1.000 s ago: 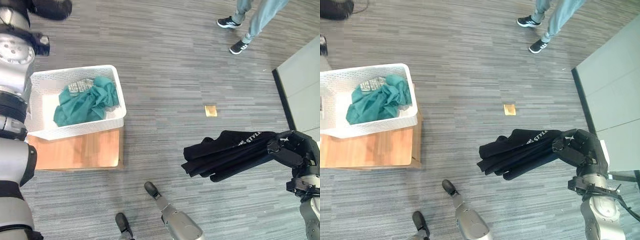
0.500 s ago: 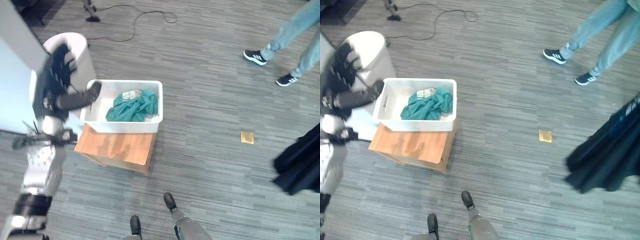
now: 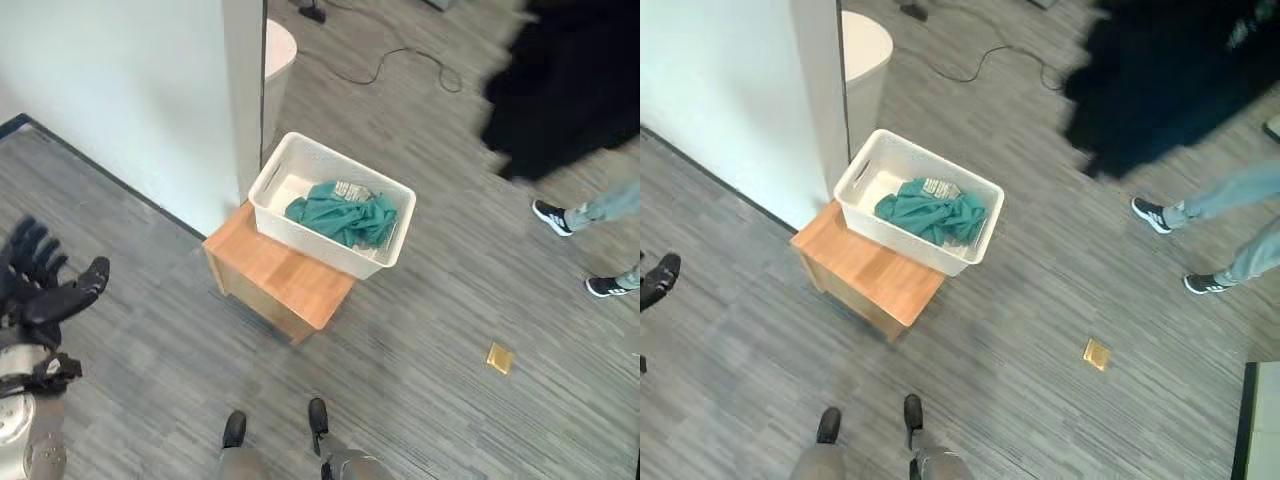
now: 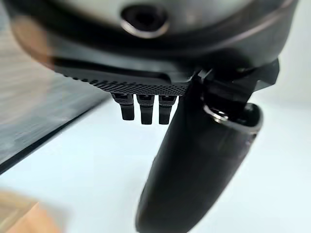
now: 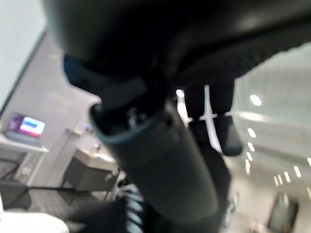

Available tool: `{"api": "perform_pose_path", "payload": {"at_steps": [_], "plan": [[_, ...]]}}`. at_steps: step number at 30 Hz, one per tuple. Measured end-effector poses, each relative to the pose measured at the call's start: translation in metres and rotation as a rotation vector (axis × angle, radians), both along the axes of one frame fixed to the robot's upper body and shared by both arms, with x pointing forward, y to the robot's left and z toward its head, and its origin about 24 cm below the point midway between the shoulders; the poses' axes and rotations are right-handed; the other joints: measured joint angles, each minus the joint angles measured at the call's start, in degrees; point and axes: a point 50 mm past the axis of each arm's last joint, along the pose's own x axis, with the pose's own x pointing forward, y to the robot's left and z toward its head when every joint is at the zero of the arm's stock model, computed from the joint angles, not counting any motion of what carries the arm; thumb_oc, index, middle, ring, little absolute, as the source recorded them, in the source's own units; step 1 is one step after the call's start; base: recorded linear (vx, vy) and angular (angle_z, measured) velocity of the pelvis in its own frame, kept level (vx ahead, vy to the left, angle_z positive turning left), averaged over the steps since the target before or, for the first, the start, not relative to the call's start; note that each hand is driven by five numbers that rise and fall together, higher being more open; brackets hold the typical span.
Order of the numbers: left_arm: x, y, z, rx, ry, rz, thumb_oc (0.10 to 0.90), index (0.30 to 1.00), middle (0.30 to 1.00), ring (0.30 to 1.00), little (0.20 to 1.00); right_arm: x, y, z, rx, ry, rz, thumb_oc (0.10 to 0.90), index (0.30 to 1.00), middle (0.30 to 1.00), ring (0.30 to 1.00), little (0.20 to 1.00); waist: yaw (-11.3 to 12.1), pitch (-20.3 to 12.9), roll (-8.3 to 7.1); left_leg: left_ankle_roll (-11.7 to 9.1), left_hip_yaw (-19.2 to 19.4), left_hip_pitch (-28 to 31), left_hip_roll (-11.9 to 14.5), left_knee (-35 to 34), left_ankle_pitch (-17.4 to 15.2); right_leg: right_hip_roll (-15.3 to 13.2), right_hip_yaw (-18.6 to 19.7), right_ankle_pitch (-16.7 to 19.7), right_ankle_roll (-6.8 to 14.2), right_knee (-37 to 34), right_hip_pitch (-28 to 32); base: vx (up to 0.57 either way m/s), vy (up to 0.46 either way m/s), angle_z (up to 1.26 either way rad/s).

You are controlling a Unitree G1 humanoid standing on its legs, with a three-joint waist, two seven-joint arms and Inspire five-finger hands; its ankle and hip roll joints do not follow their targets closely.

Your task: Pick up bed clothes into laundry basket.

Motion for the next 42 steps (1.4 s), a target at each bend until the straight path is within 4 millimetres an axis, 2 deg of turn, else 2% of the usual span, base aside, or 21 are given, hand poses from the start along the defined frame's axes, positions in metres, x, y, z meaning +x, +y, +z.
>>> {"api": "perform_pose_path", "payload": {"at_steps": [3,5,6,7,8,9,10,12,16,19,25,31,37,42], "plan": [[0.004,-0.024,-0.023,-0.032,0.114,-0.153,0.800,0.900,0.900,0.900,0.900,0.004,0.016,0.009,-0.102,-0.007,-0.007,0.400,0.300,0.300,0.300,0.300,-0.4,-0.9,-1.82,0.0,-1.3,0.0,0.5,-0.3,0.1,0.4,-1.5,0.0,0.0,-0.2,0.3,0.00,0.022,0.21],[-0.001,-0.031,-0.034,-0.046,0.166,-0.212,0.800,0.900,0.900,0.900,0.900,0.003,0.020,0.011,-0.136,-0.024,-0.003,0.400,0.300,0.300,0.300,0.300,-0.4,-0.8,-3.01,0.0,-1.6,0.1,0.6,1.0,0.1,0.5,-2.1,0.6,0.2,-0.2,1.3,0.01,0.028,0.11],[-0.002,-0.031,-0.035,-0.060,0.171,-0.216,0.800,0.900,0.900,0.900,0.900,0.002,0.020,0.011,-0.145,-0.026,-0.006,0.400,0.300,0.300,0.300,0.300,-0.3,-0.4,-4.26,-0.3,-1.8,-1.7,0.1,5.0,-0.5,0.0,-2.1,1.7,-0.5,-0.3,1.8,0.01,0.022,0.09],[-0.001,-0.034,-0.035,-0.070,0.171,-0.229,0.800,0.900,0.900,0.900,0.900,0.001,0.018,0.011,-0.142,-0.032,-0.014,0.400,0.300,0.300,0.300,0.300,-0.1,-0.4,-5.50,-0.5,-1.8,-5.2,-0.5,10.2,-3.2,-0.7,-1.6,2.5,-0.9,-0.2,1.9,0.00,0.000,0.00],[-0.004,-0.039,-0.036,-0.083,0.174,-0.253,0.800,0.900,0.900,0.900,0.900,-0.001,0.017,0.013,-0.137,-0.044,-0.017,0.400,0.300,0.300,0.300,0.300,0.4,-0.9,-5.62,0.5,-2.1,-4.7,-0.9,4.4,-4.1,-0.5,-0.9,2.3,-0.7,-0.3,1.8,-0.02,0.016,-0.30],[-0.007,-0.044,-0.035,-0.085,0.181,-0.296,0.800,0.900,0.900,0.900,0.900,-0.005,0.016,0.015,-0.133,-0.078,-0.010,0.400,0.300,0.300,0.300,0.300,1.5,-1.0,-5.73,1.8,-1.6,-1.9,-0.1,-1.1,2.0,0.4,-0.5,1.4,0.6,-0.3,2.0,-0.03,0.012,-0.48],[-0.010,-0.045,-0.037,-0.087,0.204,-0.313,0.800,0.900,0.900,0.900,0.900,-0.003,0.020,0.016,-0.145,-0.078,0.003,0.400,0.300,0.300,0.300,0.300,1.4,-1.4,-6.54,2.0,-0.6,-0.9,-0.6,-2.8,3.5,0.2,-1.3,1.4,1.1,-0.3,2.0,-0.04,0.006,-0.40],[-0.010,-0.051,-0.044,-0.111,0.251,-0.363,0.800,0.900,0.900,0.900,0.900,-0.001,0.038,0.015,-0.171,-0.081,0.086,0.400,0.300,0.300,0.300,0.300,0.9,-1.9,-7.12,2.1,-0.3,-0.7,-1.2,-2.7,3.5,-0.6,-1.6,1.1,1.8,-0.4,2.1,-0.05,-0.011,-0.14],[-0.009,-0.055,-0.045,-0.134,0.260,-0.406,0.800,0.900,0.900,0.900,0.900,0.008,0.078,0.007,-0.261,-0.044,0.248,0.400,0.300,0.300,0.300,0.300,0.3,-2.1,-7.37,2.2,0.0,-0.7,-1.5,-2.6,3.5,-1.0,-2.6,1.1,1.8,-0.4,2.0,-0.02,-0.009,-0.04],[-0.008,-0.054,-0.044,-0.126,0.260,-0.406,0.800,0.900,0.900,0.900,0.900,0.016,0.090,-0.007,-0.296,0.021,0.315,0.400,0.300,0.300,0.300,0.300,0.7,-2.2,-7.52,2.2,0.0,-0.9,-1.4,-2.5,3.5,-0.9,-2.5,0.8,2.2,-0.5,1.9,0.00,0.000,0.00],[-0.017,-0.051,-0.050,-0.134,0.299,-0.392,0.800,0.900,0.900,0.900,0.900,0.033,0.084,-0.034,-0.285,0.137,0.304,0.400,0.300,0.300,0.300,0.300,1.1,-2.3,-7.64,2.2,1.5,-2.3,-1.7,-1.7,3.5,-0.8,-2.3,0.2,3.0,-0.5,0.2,0.01,0.020,-0.13],[-0.014,-0.052,-0.049,-0.135,0.287,-0.396,0.800,0.900,0.900,0.900,0.900,0.043,0.078,-0.052,-0.272,0.217,0.288,0.400,0.300,0.300,0.300,0.300,-0.3,-1.2,-6.14,2.2,1.7,-3.1,-1.8,-0.7,3.4,-0.9,-2.2,0.2,3.0,-0.5,-0.3,0.00,0.002,-0.04],[-0.009,-0.058,-0.049,-0.148,0.270,-0.413,0.800,0.900,0.900,0.900,0.900,0.044,0.076,-0.054,-0.271,0.224,0.279,0.400,0.300,0.300,0.300,0.300,-0.4,-0.5,-4.94,2.1,1.4,-5.2,-1.8,0.1,3.5,-0.9,-2.5,0.3,2.9,-0.5,-1.8,0.00,0.003,0.02],[-0.008,-0.069,-0.056,-0.165,0.293,-0.450,0.800,0.900,0.900,0.900,0.900,0.045,0.075,-0.055,-0.271,0.228,0.277,0.400,0.300,0.300,0.300,0.300,-0.4,-0.5,-4.79,2.2,1.2,-5.7,-1.8,0.1,3.4,-0.9,-2.6,0.3,2.9,-0.5,-2.2,0.00,-0.001,0.02]]}}
